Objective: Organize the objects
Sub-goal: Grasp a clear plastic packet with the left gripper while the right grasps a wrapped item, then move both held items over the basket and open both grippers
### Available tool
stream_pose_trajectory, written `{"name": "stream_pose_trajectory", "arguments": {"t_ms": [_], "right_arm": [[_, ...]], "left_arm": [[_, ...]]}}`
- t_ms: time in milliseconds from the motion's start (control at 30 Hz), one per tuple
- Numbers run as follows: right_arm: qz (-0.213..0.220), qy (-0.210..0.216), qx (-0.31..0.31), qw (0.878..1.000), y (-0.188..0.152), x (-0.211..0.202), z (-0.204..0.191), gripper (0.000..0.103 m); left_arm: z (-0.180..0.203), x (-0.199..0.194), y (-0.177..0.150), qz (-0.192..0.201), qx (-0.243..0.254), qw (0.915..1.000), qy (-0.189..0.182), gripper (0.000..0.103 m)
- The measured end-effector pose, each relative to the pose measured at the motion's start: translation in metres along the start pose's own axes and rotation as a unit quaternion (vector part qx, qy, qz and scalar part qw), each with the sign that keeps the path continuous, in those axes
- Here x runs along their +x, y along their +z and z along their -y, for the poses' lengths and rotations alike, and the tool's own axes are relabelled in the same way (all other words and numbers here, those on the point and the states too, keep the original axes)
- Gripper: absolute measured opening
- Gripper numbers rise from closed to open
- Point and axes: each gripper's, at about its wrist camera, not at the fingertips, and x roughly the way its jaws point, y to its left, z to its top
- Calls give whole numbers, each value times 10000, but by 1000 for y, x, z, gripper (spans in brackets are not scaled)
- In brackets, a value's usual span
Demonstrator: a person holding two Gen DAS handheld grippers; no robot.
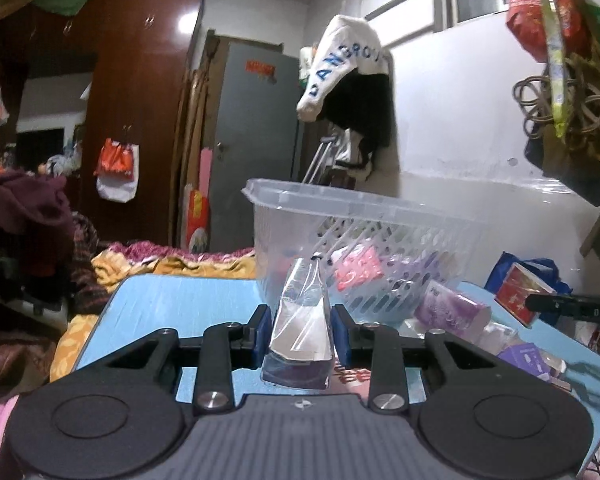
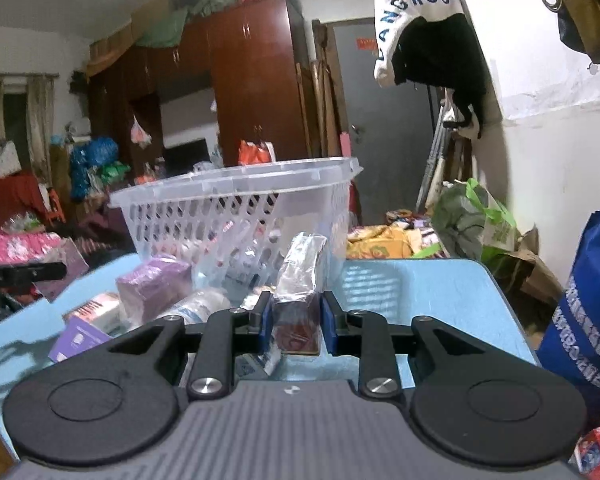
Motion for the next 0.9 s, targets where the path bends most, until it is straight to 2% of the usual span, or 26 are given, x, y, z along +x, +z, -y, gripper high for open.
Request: {"name": "stream_pose_trajectory", "arguments": {"t_ms": [167, 367, 500, 600, 700, 833, 900], "right_arm": [[245, 199, 148, 9994, -1, -6, 5, 28], [576, 99, 147, 9982, -3, -15, 2, 28], [624, 96, 71, 9980, 7, -22, -4, 28], [899, 183, -50, 9958, 34, -32, -15, 28], [848, 367, -241, 9954, 73, -21, -29, 28], [655, 362, -614, 9953, 123, 16, -39, 29], [443, 294, -634, 9966, 142, 44, -38, 29]], "left_arm": [[3, -5, -1, 209, 54, 9998, -57, 37], [2, -5, 1, 262, -30, 9996, -105, 37], [6, -12, 12, 445, -149, 9987, -183, 37], [22, -15, 41, 690, 64, 9973, -255, 37], [35, -2, 82, 736, 112, 9958, -524, 37], [48, 38, 128, 522, 95, 9968, -589, 37], [52, 65, 141, 231, 90, 9983, -536, 37]]}}
